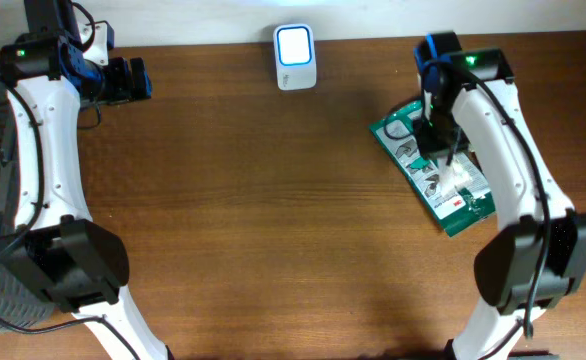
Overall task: Scan the item barcode
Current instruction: 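Carry the cream tube right and drop it onto the glove pack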
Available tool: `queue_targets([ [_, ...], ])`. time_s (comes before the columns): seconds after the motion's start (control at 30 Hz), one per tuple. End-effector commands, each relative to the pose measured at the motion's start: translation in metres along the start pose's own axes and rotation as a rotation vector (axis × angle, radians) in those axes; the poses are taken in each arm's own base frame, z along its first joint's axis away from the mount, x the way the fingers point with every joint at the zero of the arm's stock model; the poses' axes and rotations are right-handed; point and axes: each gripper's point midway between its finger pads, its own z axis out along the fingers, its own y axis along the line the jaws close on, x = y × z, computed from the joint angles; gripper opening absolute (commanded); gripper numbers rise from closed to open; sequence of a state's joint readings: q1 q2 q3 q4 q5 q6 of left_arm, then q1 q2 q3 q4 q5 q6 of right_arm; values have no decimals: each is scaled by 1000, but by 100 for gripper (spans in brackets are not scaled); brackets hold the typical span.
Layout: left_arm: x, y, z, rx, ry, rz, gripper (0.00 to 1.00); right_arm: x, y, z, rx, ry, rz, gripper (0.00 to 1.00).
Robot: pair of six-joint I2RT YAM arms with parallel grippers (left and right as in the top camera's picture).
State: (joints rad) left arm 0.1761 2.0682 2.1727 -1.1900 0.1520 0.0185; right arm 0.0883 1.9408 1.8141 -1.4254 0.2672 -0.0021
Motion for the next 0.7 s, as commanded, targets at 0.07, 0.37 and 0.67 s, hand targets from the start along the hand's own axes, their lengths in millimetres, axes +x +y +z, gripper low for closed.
queue_targets([
  [0.07, -6, -1, -11, -4, -30, 21, 99, 9, -26, 37, -4, 19, 21, 4],
  [0.37, -6, -1, -11, -4, -30, 21, 99, 3, -17, 65, -81, -17, 3, 55],
  [0.67, -6, -1, -11, -4, -30, 21, 99, -17, -28, -40, -170, -191, 31, 81],
])
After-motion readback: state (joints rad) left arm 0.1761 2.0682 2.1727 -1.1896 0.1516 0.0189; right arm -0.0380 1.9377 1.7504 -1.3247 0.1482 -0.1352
